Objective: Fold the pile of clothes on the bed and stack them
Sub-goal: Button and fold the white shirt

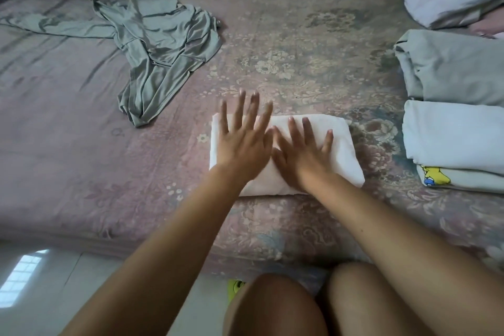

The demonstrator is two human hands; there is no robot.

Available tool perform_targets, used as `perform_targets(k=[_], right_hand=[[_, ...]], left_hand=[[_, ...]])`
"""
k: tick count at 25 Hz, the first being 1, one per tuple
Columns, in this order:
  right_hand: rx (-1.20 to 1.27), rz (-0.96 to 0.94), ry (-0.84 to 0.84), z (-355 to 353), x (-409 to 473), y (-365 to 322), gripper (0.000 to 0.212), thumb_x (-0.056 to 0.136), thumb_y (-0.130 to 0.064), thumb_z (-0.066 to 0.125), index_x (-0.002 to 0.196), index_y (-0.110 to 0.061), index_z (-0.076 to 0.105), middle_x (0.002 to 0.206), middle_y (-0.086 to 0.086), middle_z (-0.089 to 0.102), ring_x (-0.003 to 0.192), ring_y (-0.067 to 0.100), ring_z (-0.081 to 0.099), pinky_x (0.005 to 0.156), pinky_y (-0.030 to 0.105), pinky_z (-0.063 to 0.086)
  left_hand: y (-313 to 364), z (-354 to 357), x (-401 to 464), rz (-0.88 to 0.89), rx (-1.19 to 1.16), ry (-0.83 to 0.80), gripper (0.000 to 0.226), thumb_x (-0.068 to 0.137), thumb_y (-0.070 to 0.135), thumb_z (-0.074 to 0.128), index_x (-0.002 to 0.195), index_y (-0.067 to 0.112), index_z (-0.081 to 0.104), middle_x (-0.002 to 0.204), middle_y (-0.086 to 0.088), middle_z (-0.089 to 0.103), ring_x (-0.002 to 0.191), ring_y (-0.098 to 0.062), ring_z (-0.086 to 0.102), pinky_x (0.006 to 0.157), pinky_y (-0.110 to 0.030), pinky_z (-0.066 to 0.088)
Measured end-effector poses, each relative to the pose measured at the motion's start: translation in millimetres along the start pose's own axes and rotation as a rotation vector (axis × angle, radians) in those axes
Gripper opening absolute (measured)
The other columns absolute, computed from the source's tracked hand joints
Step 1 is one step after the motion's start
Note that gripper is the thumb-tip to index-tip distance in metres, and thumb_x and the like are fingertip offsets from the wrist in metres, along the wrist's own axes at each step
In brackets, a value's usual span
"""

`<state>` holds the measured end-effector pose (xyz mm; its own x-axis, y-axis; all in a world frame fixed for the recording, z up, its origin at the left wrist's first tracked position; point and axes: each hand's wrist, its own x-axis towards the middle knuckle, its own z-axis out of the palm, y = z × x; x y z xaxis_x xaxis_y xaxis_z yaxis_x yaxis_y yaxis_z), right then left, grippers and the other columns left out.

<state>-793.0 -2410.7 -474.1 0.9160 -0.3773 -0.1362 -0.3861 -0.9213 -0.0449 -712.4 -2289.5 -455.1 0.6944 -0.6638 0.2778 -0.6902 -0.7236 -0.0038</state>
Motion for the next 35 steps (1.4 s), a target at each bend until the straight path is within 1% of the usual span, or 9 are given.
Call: perform_targets(k=[4, 8, 11, 15, 18, 22, 27, 31, 35], right_hand=[[0.001, 0.035, -0.066, 12, 1, 25, 0.060, 0.092, -0.065, 0.006, 0.146, -0.046, -0.013, 0.156, -0.010, -0.023, 0.143, 0.020, -0.025, 0.109, 0.064, -0.008], [0.000, 0.042, -0.039, 22, 4, 27, 0.060, 0.092, -0.065, 0.006, 0.144, -0.047, -0.016, 0.155, -0.010, -0.026, 0.142, 0.022, -0.027, 0.109, 0.064, -0.006], [0.025, 0.042, -0.095, 19, 6, 30, 0.060, 0.092, -0.065, 0.007, 0.144, -0.047, -0.018, 0.155, -0.009, -0.028, 0.142, 0.023, -0.028, 0.110, 0.063, -0.008], [-0.001, 0.001, -0.119, -10, 1, 23, 0.063, 0.094, -0.063, 0.014, 0.148, -0.040, -0.010, 0.158, -0.001, -0.020, 0.142, 0.027, -0.025, 0.110, 0.062, -0.013], [0.027, -0.033, -0.061, -19, 5, 10, 0.059, 0.095, -0.062, 0.013, 0.148, -0.044, -0.005, 0.158, -0.005, -0.018, 0.143, 0.027, -0.023, 0.105, 0.065, -0.014], [0.030, -0.013, -0.060, 20, 7, 17, 0.086, 0.062, -0.079, -0.029, 0.143, -0.050, -0.016, 0.156, -0.014, -0.023, 0.143, 0.021, -0.023, 0.106, 0.069, -0.007], [0.006, -0.092, -0.066, 10, -2, 21, 0.087, 0.068, -0.076, -0.022, 0.147, -0.041, -0.015, 0.154, -0.003, -0.030, 0.141, 0.019, -0.029, 0.109, 0.063, -0.012], [-0.161, -0.418, 0.056, 19, -55, 52, 0.088, 0.085, -0.078, 0.005, 0.150, -0.020, 0.018, 0.155, 0.012, 0.023, 0.143, 0.022, 0.011, 0.111, 0.048, 0.011], [-0.110, -0.304, -0.152, -3, -51, 57, 0.108, 0.068, -0.090, 0.009, 0.150, -0.023, -0.013, 0.156, 0.000, -0.018, 0.143, 0.012, -0.018, 0.114, 0.033, -0.013]], left_hand=[[-20, 38, -17, -0.104, -0.130, -0.390, 0.059, 0.097, 0.057, 0.018, 0.150, 0.039, -0.002, 0.159, -0.005, -0.016, 0.143, -0.030, -0.021, 0.113, -0.054, -0.011], [-26, 54, -21, -0.094, -0.245, -0.237, 0.073, 0.079, 0.069, 0.003, 0.149, 0.044, 0.005, 0.160, -0.002, -0.011, 0.144, -0.026, -0.020, 0.115, -0.046, -0.010], [-29, 50, -18, -0.112, -0.277, -0.301, 0.072, 0.081, 0.069, 0.007, 0.149, 0.044, 0.005, 0.160, -0.003, -0.010, 0.145, -0.026, -0.019, 0.115, -0.045, -0.012], [-17, 27, -15, -0.060, -0.031, -0.259, 0.083, 0.079, 0.063, -0.007, 0.152, 0.025, -0.001, 0.158, -0.017, -0.011, 0.144, -0.035, -0.017, 0.109, -0.046, -0.023], [-16, 27, -8, -0.036, -0.067, -0.246, 0.073, 0.089, 0.062, 0.004, 0.152, 0.026, -0.002, 0.157, -0.017, -0.015, 0.144, -0.034, -0.018, 0.112, -0.044, -0.020], [-28, 52, -15, -0.036, -0.313, -0.180, 0.079, 0.079, 0.066, 0.006, 0.150, 0.031, 0.015, 0.158, -0.019, -0.001, 0.145, -0.033, -0.011, 0.113, -0.034, -0.017], [-28, 49, -17, 0.046, -0.351, -0.076, 0.073, 0.089, 0.056, 0.024, 0.149, 0.014, 0.025, 0.155, -0.024, 0.010, 0.144, -0.039, 0.004, 0.117, -0.045, -0.002], [-39, 38, -66, 0.431, -0.302, -0.045, 0.075, 0.093, 0.064, 0.024, 0.147, 0.012, 0.030, 0.152, -0.014, 0.029, 0.141, -0.033, 0.025, 0.114, -0.049, 0.023], [-41, 36, -70, 0.278, -0.326, -0.242, 0.100, 0.072, 0.073, 0.046, 0.149, 0.013, 0.025, 0.153, -0.018, 0.024, 0.140, -0.041, 0.015, 0.110, -0.053, 0.017]])
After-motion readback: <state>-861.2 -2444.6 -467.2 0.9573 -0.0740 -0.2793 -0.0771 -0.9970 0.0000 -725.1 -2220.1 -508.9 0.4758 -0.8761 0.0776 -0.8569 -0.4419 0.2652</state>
